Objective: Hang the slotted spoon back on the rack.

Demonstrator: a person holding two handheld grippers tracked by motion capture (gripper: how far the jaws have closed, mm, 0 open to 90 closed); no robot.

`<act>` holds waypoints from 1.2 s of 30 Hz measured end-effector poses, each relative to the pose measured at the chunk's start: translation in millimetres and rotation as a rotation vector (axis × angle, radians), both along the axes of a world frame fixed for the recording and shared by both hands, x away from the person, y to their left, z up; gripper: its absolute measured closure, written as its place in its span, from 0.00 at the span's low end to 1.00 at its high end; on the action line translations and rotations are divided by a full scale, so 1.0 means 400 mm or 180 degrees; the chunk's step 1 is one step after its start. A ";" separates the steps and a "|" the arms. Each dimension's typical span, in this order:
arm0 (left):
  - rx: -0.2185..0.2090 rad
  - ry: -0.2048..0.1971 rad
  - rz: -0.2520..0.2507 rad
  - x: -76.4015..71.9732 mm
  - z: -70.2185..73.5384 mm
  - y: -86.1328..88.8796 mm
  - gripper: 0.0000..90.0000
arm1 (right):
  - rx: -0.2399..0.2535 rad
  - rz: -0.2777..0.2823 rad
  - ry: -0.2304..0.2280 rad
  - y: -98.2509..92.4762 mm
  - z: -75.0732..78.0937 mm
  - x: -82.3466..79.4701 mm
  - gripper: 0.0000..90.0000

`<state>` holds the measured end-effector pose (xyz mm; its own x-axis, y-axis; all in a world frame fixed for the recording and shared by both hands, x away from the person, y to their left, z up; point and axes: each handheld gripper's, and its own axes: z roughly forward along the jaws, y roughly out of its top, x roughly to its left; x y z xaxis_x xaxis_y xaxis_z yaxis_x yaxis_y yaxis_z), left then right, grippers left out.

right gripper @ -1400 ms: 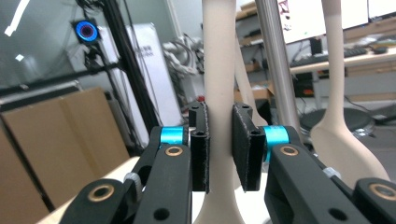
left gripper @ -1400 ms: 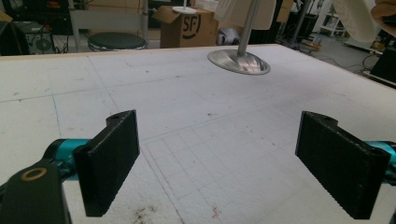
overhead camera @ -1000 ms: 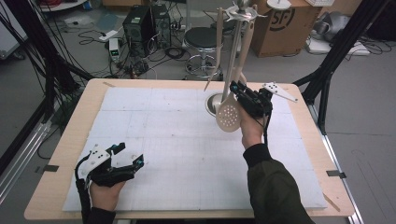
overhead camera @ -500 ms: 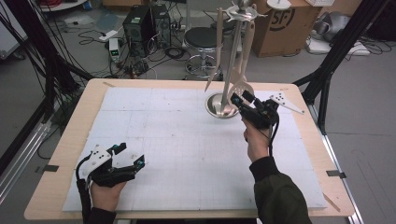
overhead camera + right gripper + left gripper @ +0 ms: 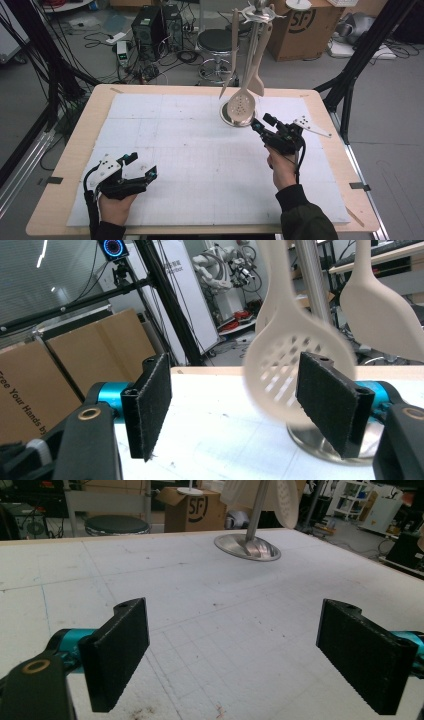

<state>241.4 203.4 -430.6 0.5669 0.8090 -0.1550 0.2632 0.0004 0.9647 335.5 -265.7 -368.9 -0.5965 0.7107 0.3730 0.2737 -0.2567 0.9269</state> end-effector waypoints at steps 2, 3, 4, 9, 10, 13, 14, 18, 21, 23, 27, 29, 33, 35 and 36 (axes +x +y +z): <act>0.0003 -0.0002 0.0000 0.000 0.000 0.000 0.16 | -0.0015 0.0004 -0.0005 -0.003 -0.010 -0.009 0.34; -0.0011 0.0000 0.0002 0.001 0.000 -0.001 0.16 | -0.0009 0.0018 0.0003 -0.004 -0.016 -0.015 0.33; -0.0010 -0.0002 -0.0006 0.001 -0.001 -0.002 0.16 | -0.0038 0.0018 0.0011 -0.004 -0.021 -0.020 0.33; 0.0007 0.0004 -0.0009 0.003 -0.001 -0.005 0.16 | -0.0098 0.0060 0.0056 -0.010 -0.049 -0.040 0.33; 0.0008 0.0001 -0.0014 0.003 -0.002 -0.005 0.16 | -0.0113 0.0070 0.0062 -0.011 -0.055 -0.041 0.33; 0.0023 0.0002 -0.0013 0.005 -0.002 -0.006 0.16 | -0.0105 0.0086 0.0050 -0.016 -0.070 -0.051 0.33; 0.0009 0.0008 -0.0017 0.004 -0.002 -0.008 0.16 | -0.0100 0.0096 0.0058 -0.017 -0.075 -0.054 0.32; 0.0016 0.0009 -0.0024 0.005 -0.003 -0.011 0.16 | -0.0098 0.0110 0.0105 -0.022 -0.096 -0.064 0.32; 0.0012 0.0020 -0.0039 0.007 -0.004 -0.012 0.16 | -0.0096 0.0117 0.0109 -0.025 -0.105 -0.072 0.32; 0.0007 0.0034 -0.0046 0.009 -0.005 -0.014 0.16 | -0.0084 0.0118 0.0110 -0.027 -0.109 -0.078 0.32; 0.0032 0.0050 -0.0068 0.011 -0.006 -0.020 0.16 | -0.0156 0.0111 0.0130 -0.027 -0.117 -0.084 0.32; 0.0038 0.0045 -0.0074 0.011 -0.006 -0.022 0.16 | -0.0191 0.0120 0.0151 -0.028 -0.118 -0.085 0.32; 0.0039 0.0042 -0.0075 0.012 -0.006 -0.023 0.16 | -0.0220 0.0128 0.0135 -0.027 -0.124 -0.089 0.32; 0.0036 0.0038 -0.0074 0.012 -0.006 -0.023 0.16 | -0.0240 0.0121 0.0137 -0.028 -0.128 -0.093 0.32; 0.0037 0.0038 -0.0073 0.012 -0.006 -0.023 0.16 | -0.0237 0.0116 0.0135 -0.029 -0.130 -0.095 0.32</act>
<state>246.1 194.0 -433.0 0.5835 0.7977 -0.1524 0.2744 -0.0171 0.9615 297.4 -277.2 -420.8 -0.6072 0.7156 0.3453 0.3210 -0.1766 0.9305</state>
